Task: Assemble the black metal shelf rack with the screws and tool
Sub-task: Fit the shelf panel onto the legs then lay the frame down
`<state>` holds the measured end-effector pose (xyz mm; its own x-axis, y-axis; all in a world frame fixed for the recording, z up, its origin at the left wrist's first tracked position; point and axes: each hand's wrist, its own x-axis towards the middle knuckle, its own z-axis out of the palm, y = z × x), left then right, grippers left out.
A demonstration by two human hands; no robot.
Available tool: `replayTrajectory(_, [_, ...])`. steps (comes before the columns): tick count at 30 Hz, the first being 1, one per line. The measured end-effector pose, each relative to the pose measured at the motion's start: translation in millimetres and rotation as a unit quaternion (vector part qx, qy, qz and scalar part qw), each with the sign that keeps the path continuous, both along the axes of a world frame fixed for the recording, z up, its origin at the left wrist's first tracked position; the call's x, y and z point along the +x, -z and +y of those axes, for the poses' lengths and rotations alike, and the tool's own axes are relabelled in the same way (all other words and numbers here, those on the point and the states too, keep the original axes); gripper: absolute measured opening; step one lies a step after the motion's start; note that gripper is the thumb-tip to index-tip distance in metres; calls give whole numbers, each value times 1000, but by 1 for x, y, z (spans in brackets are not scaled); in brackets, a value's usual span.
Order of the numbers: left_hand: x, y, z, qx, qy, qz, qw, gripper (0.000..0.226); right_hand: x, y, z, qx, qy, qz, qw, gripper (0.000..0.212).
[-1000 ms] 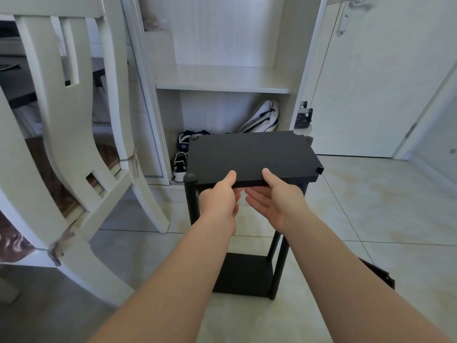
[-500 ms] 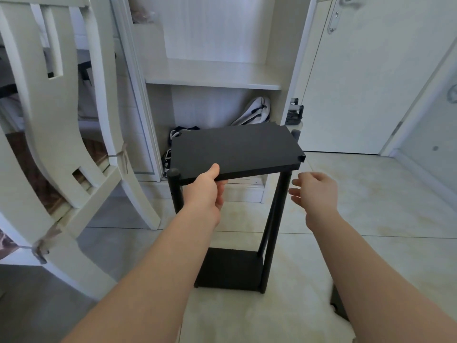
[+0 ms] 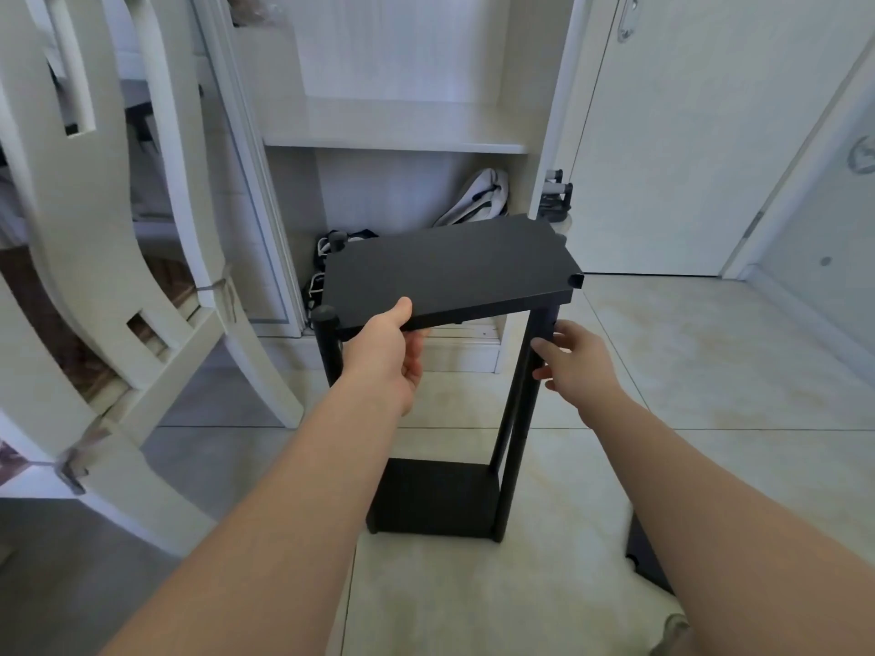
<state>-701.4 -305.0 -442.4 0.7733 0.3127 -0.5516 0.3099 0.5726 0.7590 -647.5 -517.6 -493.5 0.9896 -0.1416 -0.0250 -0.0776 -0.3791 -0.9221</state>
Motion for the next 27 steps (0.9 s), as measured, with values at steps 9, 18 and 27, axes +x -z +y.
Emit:
replayTrajectory(9, [2, 3, -2, 7, 3, 10, 1000, 27, -6, 9, -25, 21, 47, -4, 999, 17])
replayTrajectory(18, [-3, 9, 5, 60, 17, 38, 997, 27, -10, 11, -33, 24, 46, -6, 999, 17])
replayTrajectory(27, [-2, 13, 7, 71, 51, 45, 995, 28, -15, 11, -39, 20, 35, -14, 999, 16])
